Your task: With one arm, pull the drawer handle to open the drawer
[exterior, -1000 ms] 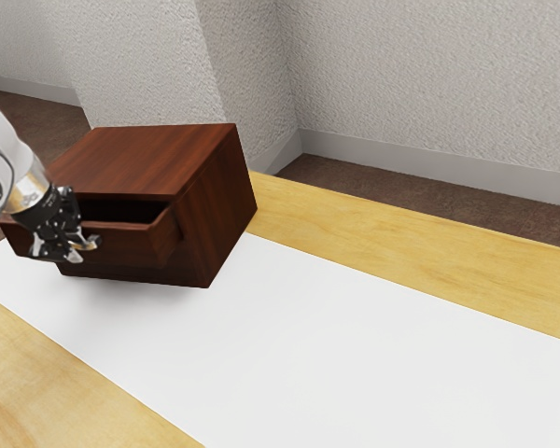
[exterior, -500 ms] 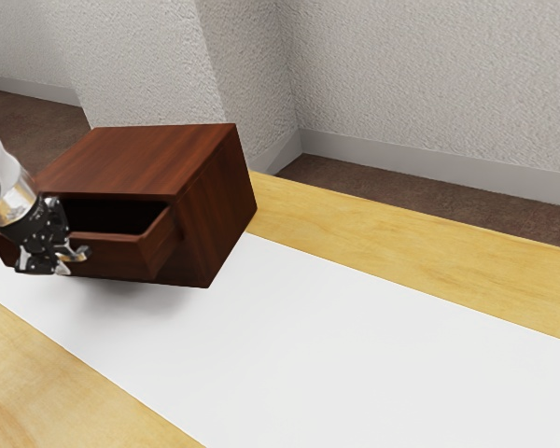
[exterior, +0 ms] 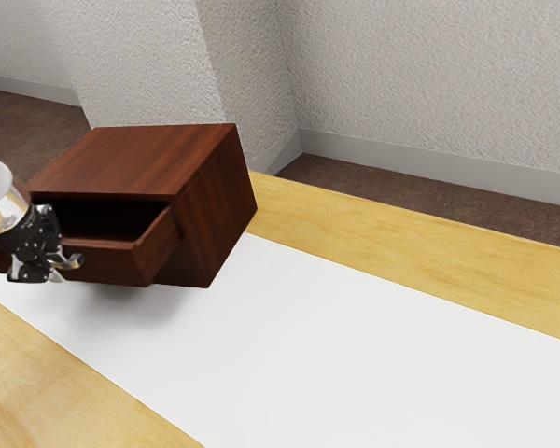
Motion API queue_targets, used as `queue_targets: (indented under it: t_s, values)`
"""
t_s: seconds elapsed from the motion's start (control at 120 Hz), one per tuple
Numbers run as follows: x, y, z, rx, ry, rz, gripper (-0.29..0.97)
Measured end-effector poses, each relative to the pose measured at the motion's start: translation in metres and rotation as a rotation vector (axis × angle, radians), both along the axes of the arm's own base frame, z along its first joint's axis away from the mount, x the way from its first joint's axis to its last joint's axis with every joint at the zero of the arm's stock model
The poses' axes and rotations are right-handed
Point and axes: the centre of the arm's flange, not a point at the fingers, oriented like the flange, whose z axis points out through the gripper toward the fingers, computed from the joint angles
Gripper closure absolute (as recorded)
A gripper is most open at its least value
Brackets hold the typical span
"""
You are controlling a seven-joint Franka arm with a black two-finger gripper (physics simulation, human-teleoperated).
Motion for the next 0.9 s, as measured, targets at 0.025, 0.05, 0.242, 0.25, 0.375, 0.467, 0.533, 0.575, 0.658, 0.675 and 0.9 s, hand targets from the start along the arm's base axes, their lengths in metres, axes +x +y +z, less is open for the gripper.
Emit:
queue_targets:
  t_s: [0.025,0.05,0.242,0.25,0.375,0.467,0.533,0.575,0.658,0.675,0.9]
  values:
    - [-0.001,0.000,0.001,0.002,-0.002,0.000,0.58]
    - [-0.001,-0.001,0.001,0.003,-0.002,0.000,0.58]
    - [-0.007,-0.001,-0.001,0.005,0.000,0.007,0.59]
    - [-0.007,-0.001,-0.001,0.005,0.000,0.008,0.59]
    - [-0.013,-0.003,-0.002,0.006,0.001,0.012,0.59]
    - [-0.018,-0.005,-0.001,0.010,-0.001,0.015,0.59]
    - [-0.019,-0.006,-0.002,0.010,-0.001,0.015,0.59]
    - [-0.019,-0.006,-0.002,0.011,-0.001,0.015,0.59]
    - [-0.021,-0.008,-0.001,0.013,-0.003,0.015,0.59]
    - [-0.022,-0.009,0.000,0.014,-0.003,0.015,0.59]
    - [-0.026,-0.012,0.000,0.018,-0.004,0.016,0.60]
